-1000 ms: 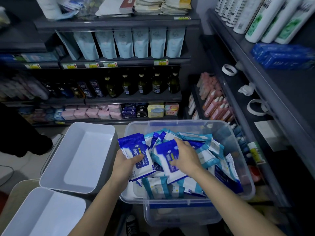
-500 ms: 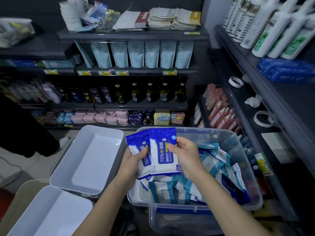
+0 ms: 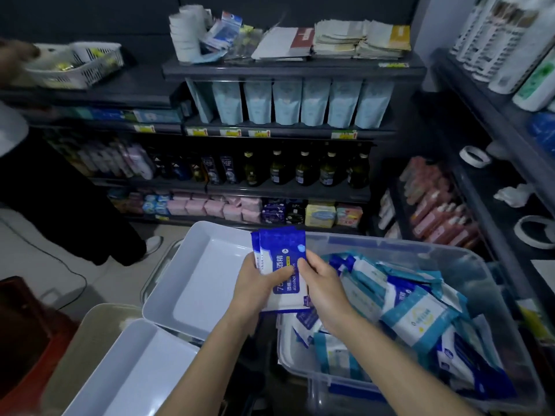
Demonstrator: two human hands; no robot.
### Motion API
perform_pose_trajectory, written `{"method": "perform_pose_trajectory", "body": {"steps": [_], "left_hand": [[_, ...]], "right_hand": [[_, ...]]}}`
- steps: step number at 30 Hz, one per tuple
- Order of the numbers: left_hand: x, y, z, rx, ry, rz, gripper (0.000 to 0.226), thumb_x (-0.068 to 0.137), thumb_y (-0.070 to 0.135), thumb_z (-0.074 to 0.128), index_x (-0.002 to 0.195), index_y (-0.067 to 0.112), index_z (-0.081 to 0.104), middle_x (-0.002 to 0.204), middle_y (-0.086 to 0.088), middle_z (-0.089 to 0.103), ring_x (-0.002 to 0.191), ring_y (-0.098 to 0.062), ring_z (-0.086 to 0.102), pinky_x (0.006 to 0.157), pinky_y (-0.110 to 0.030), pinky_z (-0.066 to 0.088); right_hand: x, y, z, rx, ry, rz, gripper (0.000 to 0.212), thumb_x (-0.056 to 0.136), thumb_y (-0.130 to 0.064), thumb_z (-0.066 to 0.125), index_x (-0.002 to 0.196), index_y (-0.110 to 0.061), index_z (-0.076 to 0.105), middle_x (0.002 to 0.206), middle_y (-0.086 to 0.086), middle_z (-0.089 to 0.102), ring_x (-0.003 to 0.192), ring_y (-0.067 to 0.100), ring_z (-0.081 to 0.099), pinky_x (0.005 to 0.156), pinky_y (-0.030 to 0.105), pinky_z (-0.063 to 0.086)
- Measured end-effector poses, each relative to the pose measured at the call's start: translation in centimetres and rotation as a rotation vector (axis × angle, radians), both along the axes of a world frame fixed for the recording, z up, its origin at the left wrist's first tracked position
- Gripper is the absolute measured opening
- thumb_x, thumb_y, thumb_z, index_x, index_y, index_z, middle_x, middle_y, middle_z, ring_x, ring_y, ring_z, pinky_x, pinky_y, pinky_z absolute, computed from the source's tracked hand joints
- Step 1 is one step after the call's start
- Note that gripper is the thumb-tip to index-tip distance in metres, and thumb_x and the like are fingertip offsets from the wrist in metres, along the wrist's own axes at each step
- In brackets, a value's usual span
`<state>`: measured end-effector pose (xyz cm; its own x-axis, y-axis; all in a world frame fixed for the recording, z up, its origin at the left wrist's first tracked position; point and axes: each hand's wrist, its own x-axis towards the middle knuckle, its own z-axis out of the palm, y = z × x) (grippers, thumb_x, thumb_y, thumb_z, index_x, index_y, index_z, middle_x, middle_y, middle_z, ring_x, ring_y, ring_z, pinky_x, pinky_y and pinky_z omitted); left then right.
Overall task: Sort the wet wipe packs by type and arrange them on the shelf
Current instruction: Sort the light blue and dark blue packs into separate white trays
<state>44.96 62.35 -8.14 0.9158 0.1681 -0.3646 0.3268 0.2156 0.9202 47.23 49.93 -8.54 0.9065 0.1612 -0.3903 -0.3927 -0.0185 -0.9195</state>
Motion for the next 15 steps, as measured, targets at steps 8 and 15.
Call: {"method": "perform_pose_trajectory", "body": {"steps": [8, 15], "left_hand": [[1.8, 8.9, -3.2, 0.154, 0.162, 0.162, 0.050, 0.070, 0.018, 0.084, 0.111, 0.015, 0.056, 0.098, -0.002, 0.072, 0.078, -0.018, 0.072, 0.059, -0.029, 0.057], [3.2, 15.9, -9.9, 0.274, 0.427, 0.203, 0.054, 0.071, 0.021, 0.084, 0.112, 0.016, 0.050, 0.101, -0.004, 0.066, 0.085, -0.024, 0.068, 0.070, -0.040, 0.059]], "right_hand": [[2.1, 6.3, -1.0, -0.129, 0.038, 0.218, 0.021, 0.096, -0.011, 0.053, 0.113, -0.024, 0.056, 0.101, -0.008, 0.067, 0.085, 0.006, 0.067, 0.073, 0.026, 0.056], [4.0, 9.8, -4.1, -0.316, 0.197, 0.278, 0.018, 0.092, -0.011, 0.056, 0.102, -0.024, 0.050, 0.085, -0.014, 0.055, 0.087, 0.009, 0.056, 0.089, 0.032, 0.051]]}}
